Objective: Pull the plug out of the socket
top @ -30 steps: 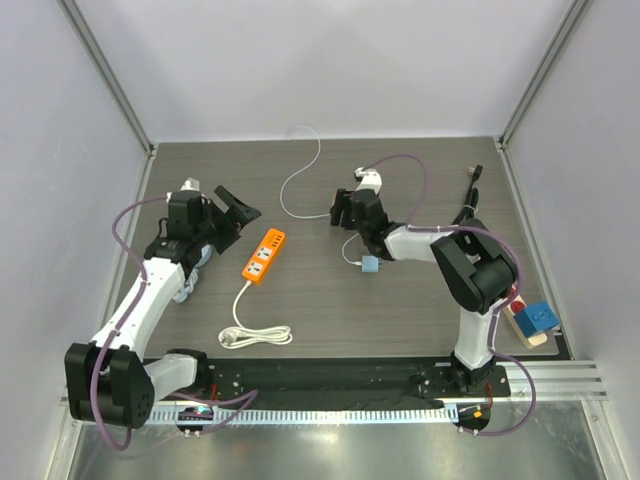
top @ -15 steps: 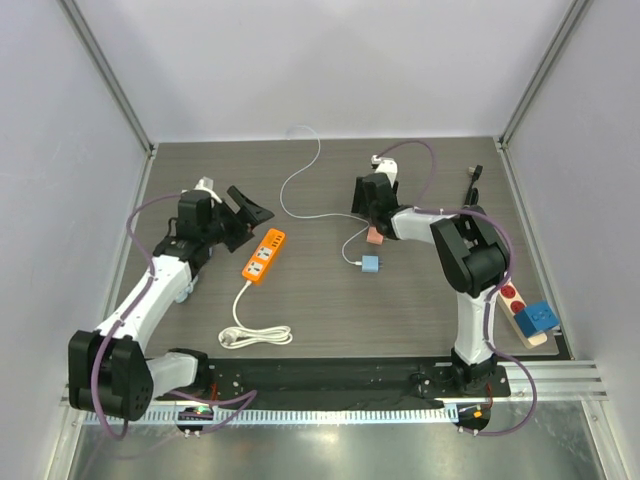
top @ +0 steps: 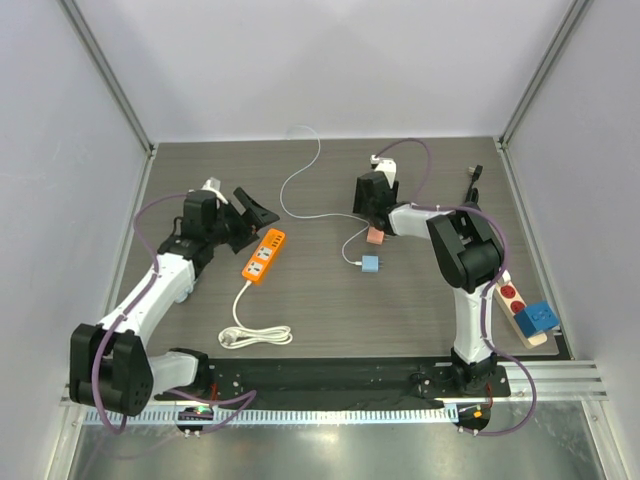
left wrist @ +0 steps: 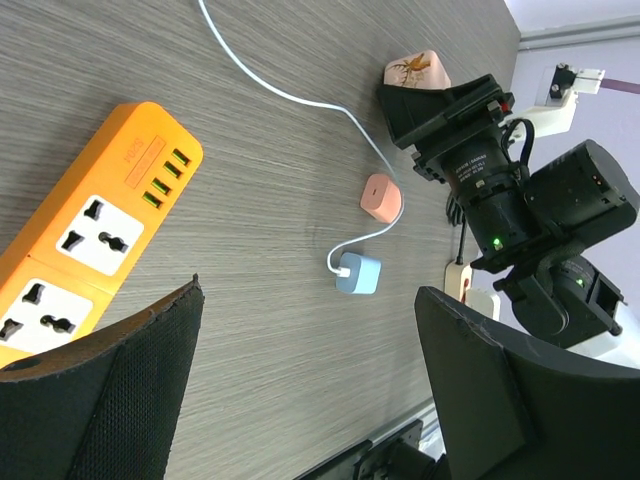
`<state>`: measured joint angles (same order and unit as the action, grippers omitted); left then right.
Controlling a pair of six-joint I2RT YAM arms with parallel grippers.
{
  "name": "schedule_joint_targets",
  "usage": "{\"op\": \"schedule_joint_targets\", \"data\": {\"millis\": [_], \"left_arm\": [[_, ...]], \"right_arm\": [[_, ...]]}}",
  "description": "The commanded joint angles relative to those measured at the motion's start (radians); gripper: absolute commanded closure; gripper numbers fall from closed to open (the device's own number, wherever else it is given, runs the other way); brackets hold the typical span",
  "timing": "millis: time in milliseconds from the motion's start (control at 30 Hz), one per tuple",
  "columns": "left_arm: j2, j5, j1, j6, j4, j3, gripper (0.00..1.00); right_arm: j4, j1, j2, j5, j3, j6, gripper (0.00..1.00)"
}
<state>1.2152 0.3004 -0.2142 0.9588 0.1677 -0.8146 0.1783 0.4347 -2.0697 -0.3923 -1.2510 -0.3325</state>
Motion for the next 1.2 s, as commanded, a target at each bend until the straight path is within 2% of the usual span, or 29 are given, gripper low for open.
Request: {"op": "schedule_joint_targets", "data": {"millis": [0, 33, 67, 133, 300, 433, 633, 800, 967, 1167], "left_arm": [[-0.048, 0.025, -0.002, -0.046, -0.031, 0.0, 0.13], [-0.052, 0.019, -0.002, -0.058, -0.007, -0.006, 0.13], [-0.06, 0.013, -0.004, -0.071, 0.01, -0.014, 0.13], [-0.086, 0.002, -0.002, -0.115, 0.061, -0.038, 0.13], [-0.161, -0.024, -0.002, -0.176, 0.148, -0.051, 0.13], [-0.245, -0.03, -0.004, -0.206, 0.208, -0.029, 0.12], [-0.313, 0.025, -0.002, -0.184, 0.28, 0.026, 0.04], [-0.371, 0.059, -0.004, -0.146, 0.302, 0.106, 0.02], [-0.465, -0.018, -0.037, -0.153, 0.326, 0.092, 0.0], [-0.479, 0.0, -0.111, -0.146, 0.359, 0.008, 0.0]], "right_arm": [[-0.004, -0.008, 0.033, 0.015, -0.015, 0.021, 0.32], [0.009, -0.007, 0.043, 0.03, -0.001, 0.027, 0.3], [0.032, -0.007, 0.048, 0.042, 0.008, 0.024, 0.22], [0.049, -0.007, 0.052, 0.052, 0.024, 0.029, 0.14], [0.049, -0.005, 0.086, 0.072, 0.025, 0.039, 0.01], [0.07, 0.009, 0.152, 0.076, 0.055, 0.047, 0.0], [-0.057, 0.03, 0.331, -0.029, 0.062, 0.056, 0.0], [-0.184, 0.03, 0.537, -0.114, 0.165, 0.032, 0.0], [-0.434, 0.013, 0.779, -0.195, 0.235, -0.017, 0.0], [-0.72, -0.132, 0.925, -0.194, 0.243, -0.005, 0.0]]}}
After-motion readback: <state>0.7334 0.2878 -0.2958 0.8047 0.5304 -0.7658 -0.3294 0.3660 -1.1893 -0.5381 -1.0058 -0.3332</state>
